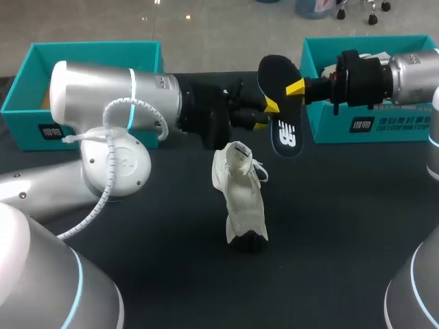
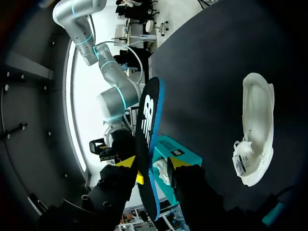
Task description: Take the shoe out of the shoebox, open the shoe tongue, remove and reinsert the insole, then place the shoe into the shoebox
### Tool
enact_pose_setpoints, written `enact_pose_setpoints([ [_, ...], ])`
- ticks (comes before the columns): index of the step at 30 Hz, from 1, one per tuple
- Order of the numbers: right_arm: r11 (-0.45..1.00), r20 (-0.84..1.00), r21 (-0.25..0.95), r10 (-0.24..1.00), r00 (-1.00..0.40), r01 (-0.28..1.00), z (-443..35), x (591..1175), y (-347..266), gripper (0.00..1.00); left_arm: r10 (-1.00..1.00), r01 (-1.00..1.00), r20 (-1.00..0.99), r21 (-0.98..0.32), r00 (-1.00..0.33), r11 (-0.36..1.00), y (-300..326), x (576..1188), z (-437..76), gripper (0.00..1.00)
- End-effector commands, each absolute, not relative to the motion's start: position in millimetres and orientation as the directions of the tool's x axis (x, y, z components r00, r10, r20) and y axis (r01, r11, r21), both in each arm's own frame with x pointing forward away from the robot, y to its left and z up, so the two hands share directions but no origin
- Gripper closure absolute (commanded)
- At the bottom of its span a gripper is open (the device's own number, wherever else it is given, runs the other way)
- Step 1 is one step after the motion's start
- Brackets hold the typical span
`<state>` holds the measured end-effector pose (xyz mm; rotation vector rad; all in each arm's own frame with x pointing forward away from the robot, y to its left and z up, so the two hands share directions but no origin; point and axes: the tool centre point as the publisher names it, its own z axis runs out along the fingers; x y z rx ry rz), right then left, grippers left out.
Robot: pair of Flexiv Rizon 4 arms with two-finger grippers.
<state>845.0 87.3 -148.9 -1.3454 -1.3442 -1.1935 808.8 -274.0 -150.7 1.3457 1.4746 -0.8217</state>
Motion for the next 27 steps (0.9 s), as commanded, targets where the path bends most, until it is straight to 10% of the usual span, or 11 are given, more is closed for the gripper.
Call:
enact_pose_setpoints([
  [1,-0.034,0.983,0.045,0.177,-0.039,0.998,-153.2,846.9,85.8,1.0,0.471,0.982,-0.882,0.101,0.013,0.161,-257.5,808.3,-137.0,0.0],
  [27,-0.004,0.97,0.01,0.242,-0.008,1.0,-180.3,845.8,89.9,1.0,0.935,0.993,-0.346,0.055,-0.081,0.106,-247.8,821.5,-108.8,0.0],
])
